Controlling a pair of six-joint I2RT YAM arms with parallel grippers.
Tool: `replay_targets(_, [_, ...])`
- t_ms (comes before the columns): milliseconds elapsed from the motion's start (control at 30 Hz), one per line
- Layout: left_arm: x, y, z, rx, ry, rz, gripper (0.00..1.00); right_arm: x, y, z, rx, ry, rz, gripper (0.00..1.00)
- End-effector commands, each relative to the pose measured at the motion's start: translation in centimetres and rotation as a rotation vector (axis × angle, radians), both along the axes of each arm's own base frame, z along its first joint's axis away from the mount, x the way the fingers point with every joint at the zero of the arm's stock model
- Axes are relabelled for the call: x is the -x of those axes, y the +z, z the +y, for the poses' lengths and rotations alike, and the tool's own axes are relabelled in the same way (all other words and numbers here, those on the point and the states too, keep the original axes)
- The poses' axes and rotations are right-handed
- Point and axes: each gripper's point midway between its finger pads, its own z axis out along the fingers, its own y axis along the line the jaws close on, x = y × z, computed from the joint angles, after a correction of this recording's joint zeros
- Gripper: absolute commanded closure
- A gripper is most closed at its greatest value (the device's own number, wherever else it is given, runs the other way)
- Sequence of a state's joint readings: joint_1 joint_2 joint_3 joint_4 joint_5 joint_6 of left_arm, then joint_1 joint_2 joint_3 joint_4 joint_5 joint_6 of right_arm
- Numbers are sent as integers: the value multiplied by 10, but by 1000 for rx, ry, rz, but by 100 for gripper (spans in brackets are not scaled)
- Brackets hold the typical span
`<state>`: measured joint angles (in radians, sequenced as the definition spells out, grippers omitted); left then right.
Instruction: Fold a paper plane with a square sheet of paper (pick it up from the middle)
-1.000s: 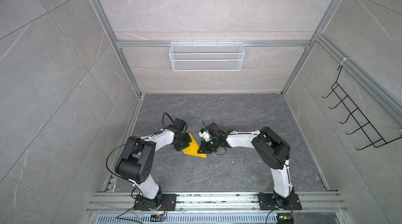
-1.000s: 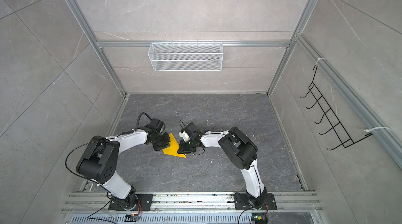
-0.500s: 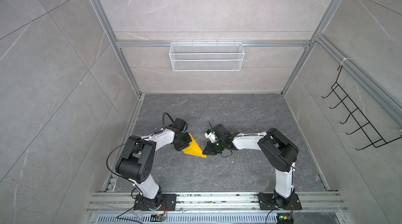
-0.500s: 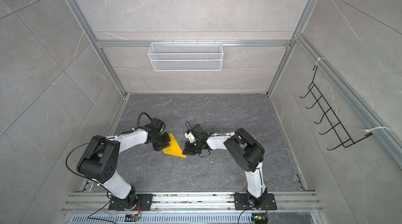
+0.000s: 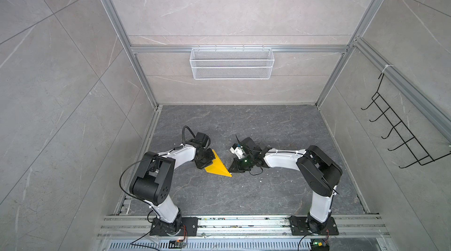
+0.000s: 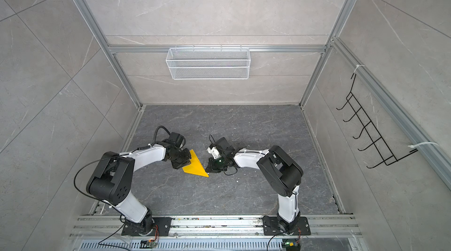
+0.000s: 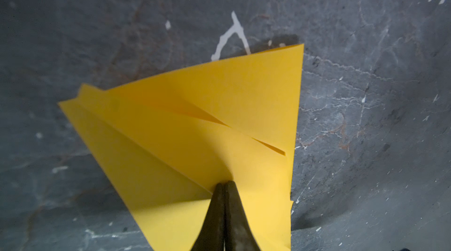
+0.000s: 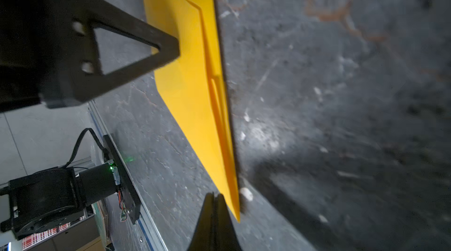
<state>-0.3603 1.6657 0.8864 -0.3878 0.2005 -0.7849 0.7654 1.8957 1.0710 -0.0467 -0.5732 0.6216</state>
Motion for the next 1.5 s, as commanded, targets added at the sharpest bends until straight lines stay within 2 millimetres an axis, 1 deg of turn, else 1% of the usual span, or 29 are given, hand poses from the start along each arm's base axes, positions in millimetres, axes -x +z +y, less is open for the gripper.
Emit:
replay_targets(0, [16,-23,22,-119,19,80,93,-14,20,21,-48,-11,-51,98])
replay_targets(67, [16,-24,21,-116,19,80,93,-18,16,27,-43,-30,-42,98])
replay_targets(167, [15,-23,20,-112,17,80,93,-23,5,31,-1,-51,-7,100])
replay_targets(333, [15,-23,19,-110,16,80,93,-17,-9,40,35,-23,35,100])
replay_targets(500, [15,-24,20,-112,16,82,93,-11,-22,40,65,-20,66,100])
replay_targets(667, [17,-24,20,-114,12,83,93,-8,-32,27,116,-52,76,100])
replay_targets(933, [16,-24,22,-122,13,84,93,9,-53,5,194,-66,125,100])
replay_targets(1133, [17,-24,23,-132,14,89,93,20,-58,-12,229,-75,143,100])
replay_targets(1367, [17,-24,24,-138,15,90,93,21,-62,-34,268,-112,149,100])
replay_targets(1467, [16,-23,24,-140,11,88,93,22,-64,-39,274,-129,158,100])
